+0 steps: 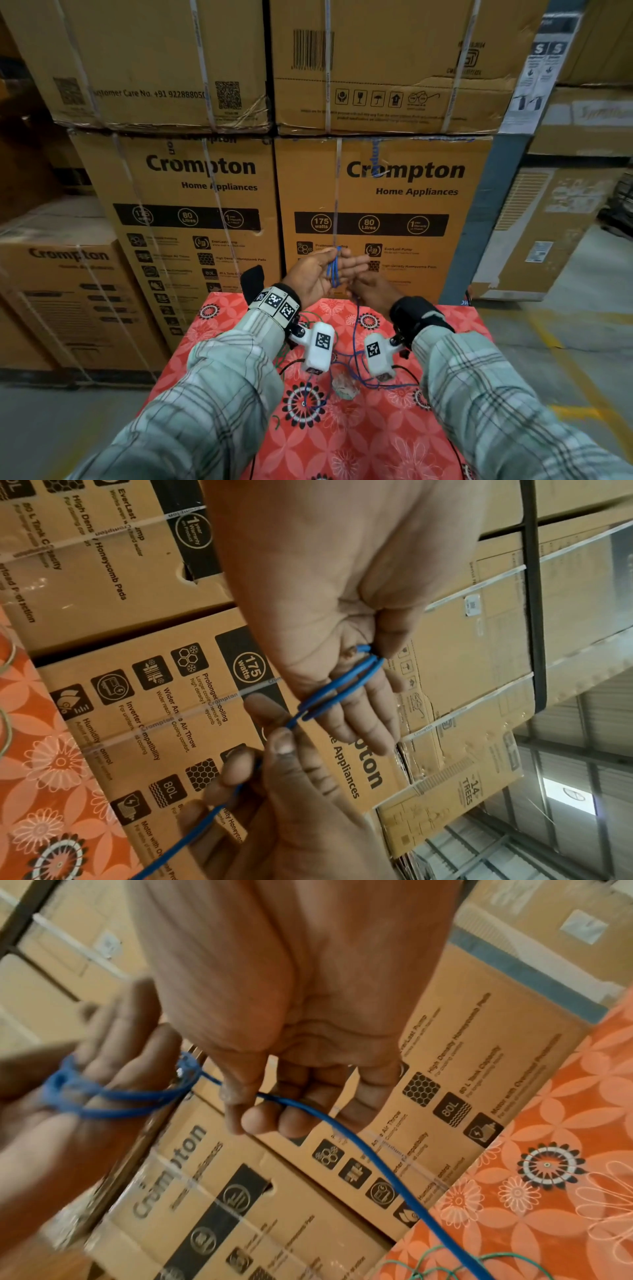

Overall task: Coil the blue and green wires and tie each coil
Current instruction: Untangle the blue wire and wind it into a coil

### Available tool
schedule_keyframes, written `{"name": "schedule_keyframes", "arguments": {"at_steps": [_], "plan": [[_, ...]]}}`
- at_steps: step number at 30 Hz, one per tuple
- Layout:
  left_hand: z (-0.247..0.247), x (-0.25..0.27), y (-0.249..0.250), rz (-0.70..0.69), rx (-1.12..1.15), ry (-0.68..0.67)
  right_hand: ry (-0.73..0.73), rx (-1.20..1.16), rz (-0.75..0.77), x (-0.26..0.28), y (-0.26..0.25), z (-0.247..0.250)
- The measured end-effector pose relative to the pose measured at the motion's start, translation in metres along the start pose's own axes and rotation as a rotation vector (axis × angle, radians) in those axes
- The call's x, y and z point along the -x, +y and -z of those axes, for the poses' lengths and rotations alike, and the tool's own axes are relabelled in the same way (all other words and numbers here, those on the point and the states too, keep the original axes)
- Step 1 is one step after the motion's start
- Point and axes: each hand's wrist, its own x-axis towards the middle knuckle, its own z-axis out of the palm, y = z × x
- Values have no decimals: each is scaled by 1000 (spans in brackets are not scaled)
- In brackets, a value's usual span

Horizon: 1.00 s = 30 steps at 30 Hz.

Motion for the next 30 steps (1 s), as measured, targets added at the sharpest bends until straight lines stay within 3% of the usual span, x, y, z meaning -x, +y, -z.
{"name": "schedule_keyframes", "arguments": {"at_steps": [8, 14, 17, 20, 26, 30], "plan": [[8, -14, 14, -172, -31, 186, -115, 80, 27, 8, -9, -24], [15, -7, 12, -128, -205, 253, -131, 649, 368, 27, -31, -8], [17, 1, -7, -67, -237, 233, -102, 819, 461, 36, -38, -1], [22, 14, -30, -17, -292, 237, -44, 807, 575, 48, -37, -6], [30, 29, -63, -7, -427, 305, 3, 735, 585, 55, -33, -18], [43, 38, -74, 3, -486, 332, -8, 533, 559, 62, -35, -26]]}}
